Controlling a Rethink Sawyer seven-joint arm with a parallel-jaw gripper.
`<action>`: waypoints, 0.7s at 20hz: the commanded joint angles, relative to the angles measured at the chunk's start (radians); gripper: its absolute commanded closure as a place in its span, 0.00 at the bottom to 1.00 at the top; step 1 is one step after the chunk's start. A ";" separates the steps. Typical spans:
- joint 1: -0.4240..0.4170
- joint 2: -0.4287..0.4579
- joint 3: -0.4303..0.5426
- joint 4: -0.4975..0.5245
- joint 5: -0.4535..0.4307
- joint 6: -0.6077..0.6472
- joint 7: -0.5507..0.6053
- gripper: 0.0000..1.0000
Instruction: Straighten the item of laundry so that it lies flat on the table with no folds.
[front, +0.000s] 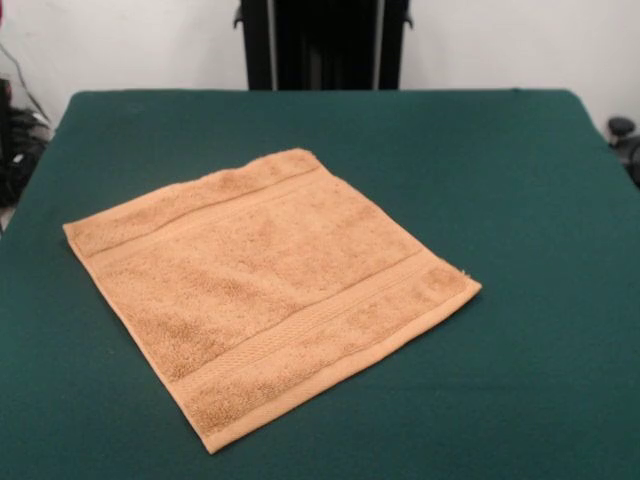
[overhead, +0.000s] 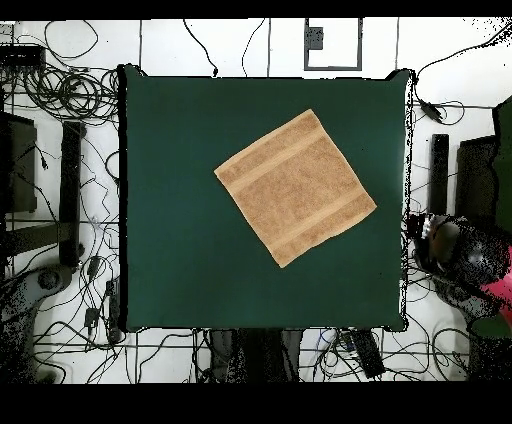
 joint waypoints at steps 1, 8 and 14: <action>0.095 0.059 -0.009 0.233 0.098 -0.090 0.379 0.00; 0.109 0.069 -0.031 0.240 0.112 -0.135 0.348 0.00; 0.028 0.059 0.009 0.169 0.081 -0.020 0.194 0.00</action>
